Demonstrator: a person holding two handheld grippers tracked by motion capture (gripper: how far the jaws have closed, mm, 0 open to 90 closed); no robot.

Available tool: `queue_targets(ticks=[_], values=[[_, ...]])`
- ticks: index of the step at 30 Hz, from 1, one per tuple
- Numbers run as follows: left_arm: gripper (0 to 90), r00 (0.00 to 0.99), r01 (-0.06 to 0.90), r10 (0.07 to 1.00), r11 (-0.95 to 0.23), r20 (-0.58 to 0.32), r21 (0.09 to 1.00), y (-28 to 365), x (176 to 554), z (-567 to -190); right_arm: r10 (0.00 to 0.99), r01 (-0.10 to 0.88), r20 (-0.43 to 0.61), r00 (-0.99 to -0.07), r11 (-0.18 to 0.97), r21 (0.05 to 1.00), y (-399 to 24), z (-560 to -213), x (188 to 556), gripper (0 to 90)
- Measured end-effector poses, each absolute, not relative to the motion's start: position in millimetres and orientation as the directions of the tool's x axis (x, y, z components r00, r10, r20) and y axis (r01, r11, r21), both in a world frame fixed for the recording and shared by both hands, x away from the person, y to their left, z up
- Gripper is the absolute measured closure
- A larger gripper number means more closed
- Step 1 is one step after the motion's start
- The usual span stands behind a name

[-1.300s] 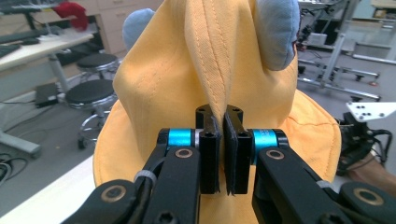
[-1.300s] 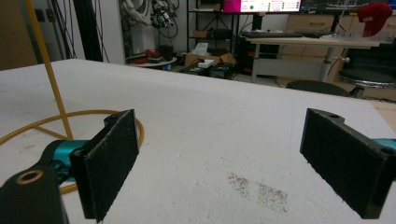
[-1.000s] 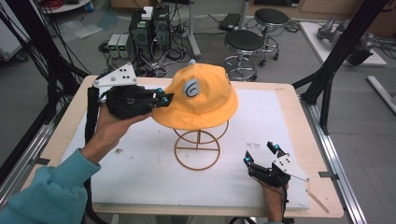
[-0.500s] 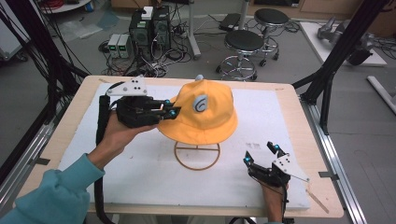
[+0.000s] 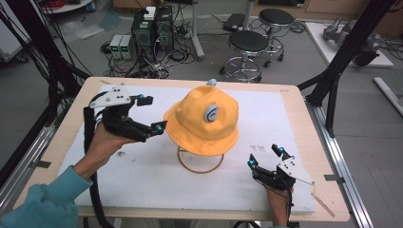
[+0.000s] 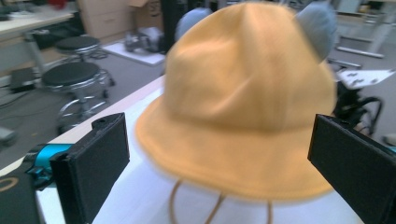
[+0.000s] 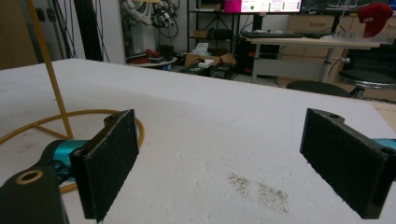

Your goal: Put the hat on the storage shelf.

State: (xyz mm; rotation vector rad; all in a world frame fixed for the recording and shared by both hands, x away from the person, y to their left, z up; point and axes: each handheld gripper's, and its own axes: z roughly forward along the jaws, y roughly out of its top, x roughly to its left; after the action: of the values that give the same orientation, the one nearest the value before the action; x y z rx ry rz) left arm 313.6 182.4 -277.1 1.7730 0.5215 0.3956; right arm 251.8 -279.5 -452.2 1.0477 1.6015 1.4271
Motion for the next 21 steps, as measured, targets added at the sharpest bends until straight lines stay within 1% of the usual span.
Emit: queue_targets(ticks=[2,11,13,15,17,21], values=[[5.8,0.823,0.11,0.567,-0.231,0.042,0.967,198,309,-287,0.919,0.099,-0.008,-0.395,0.052,0.994,-280,-452,252,10.4],[5.8,0.719,0.073,0.69,-0.191,0.081,0.979,271,288,-345,0.92,0.105,-0.002,-0.391,0.047,0.993,-280,-452,252,10.4],[5.8,0.696,0.082,0.713,-0.191,0.081,0.978,282,283,-360,0.92,0.107,-0.001,-0.391,0.046,0.993,-280,-452,252,10.4],[5.8,0.671,0.071,0.735,-0.202,0.103,0.977,291,277,-377,0.92,0.108,0.001,-0.391,0.045,0.993,-280,-452,252,10.4],[5.9,0.651,0.081,0.753,-0.192,0.094,0.978,298,271,-392,0.921,0.107,0.0,-0.39,0.046,0.993,-280,-452,252,10.4],[5.9,0.625,0.146,0.779,-0.177,0.048,0.973,309,266,-418,0.921,0.099,-0.007,-0.389,0.05,0.994,-280,-452,252,10.4]])
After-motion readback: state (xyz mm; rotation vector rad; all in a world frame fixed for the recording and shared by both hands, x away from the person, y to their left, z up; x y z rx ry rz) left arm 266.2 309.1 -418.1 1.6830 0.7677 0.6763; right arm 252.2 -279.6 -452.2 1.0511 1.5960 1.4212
